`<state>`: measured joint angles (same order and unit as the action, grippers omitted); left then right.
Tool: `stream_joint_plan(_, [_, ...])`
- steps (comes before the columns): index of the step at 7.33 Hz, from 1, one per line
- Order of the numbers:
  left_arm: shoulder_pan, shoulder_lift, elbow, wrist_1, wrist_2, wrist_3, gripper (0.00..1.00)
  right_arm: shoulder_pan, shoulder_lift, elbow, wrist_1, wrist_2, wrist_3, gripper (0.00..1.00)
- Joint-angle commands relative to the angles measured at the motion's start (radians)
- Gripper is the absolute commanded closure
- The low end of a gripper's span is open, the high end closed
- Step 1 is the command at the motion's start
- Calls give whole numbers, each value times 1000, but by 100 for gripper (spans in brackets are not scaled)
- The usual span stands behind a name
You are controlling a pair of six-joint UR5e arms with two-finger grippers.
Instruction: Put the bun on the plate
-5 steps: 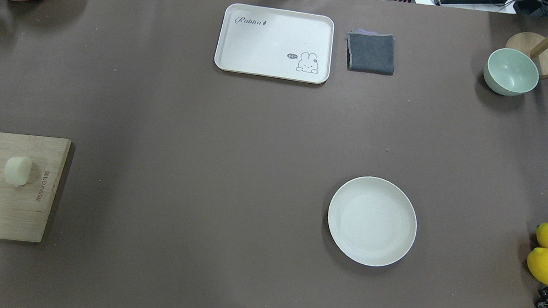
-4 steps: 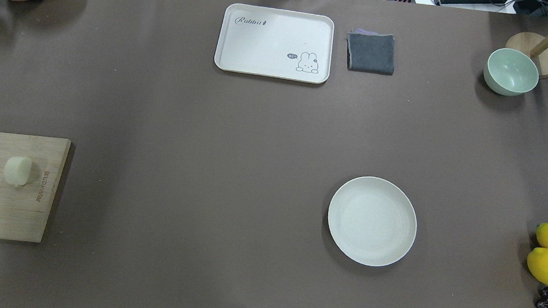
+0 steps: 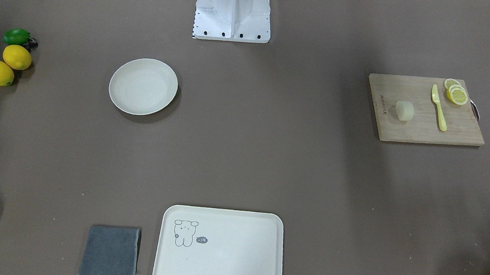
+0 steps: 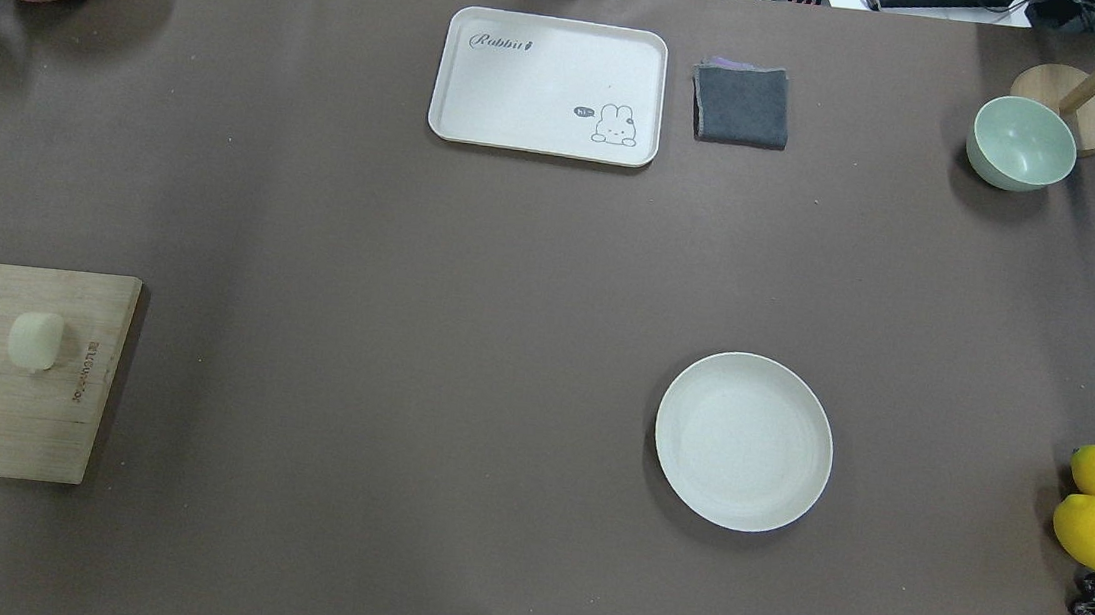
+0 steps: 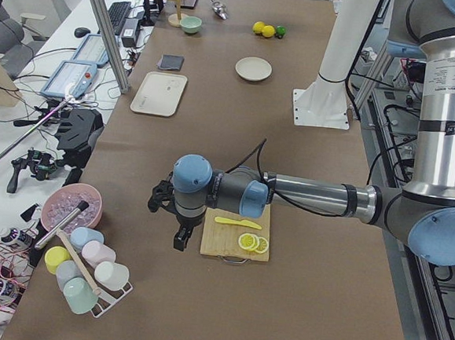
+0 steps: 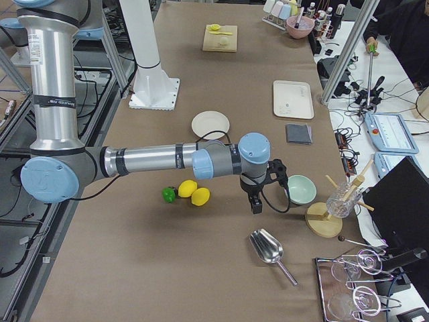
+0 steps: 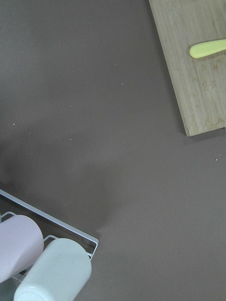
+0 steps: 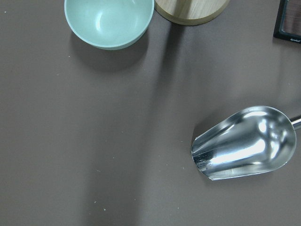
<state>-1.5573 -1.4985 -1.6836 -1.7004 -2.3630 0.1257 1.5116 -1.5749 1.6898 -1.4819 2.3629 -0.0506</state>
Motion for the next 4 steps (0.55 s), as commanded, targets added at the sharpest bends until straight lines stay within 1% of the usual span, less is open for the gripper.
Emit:
stream_joint_plan(1, [0,-9,30,-28,4,0,2,-11,-17,5,5,10,-6,0])
stream_joint_plan(2, [0,-15,16,-28,2,-24,2,-16,-17,4,6,10,-5,0])
stream_joint_plan(3, [2,-35,12,-28,2,-103,3,-21,-19,4,8,9,-6,0])
stream_joint_plan(4, [-1,-28,-58,-15,-4,-127,3,-21,-20,2,11,7,-8,0])
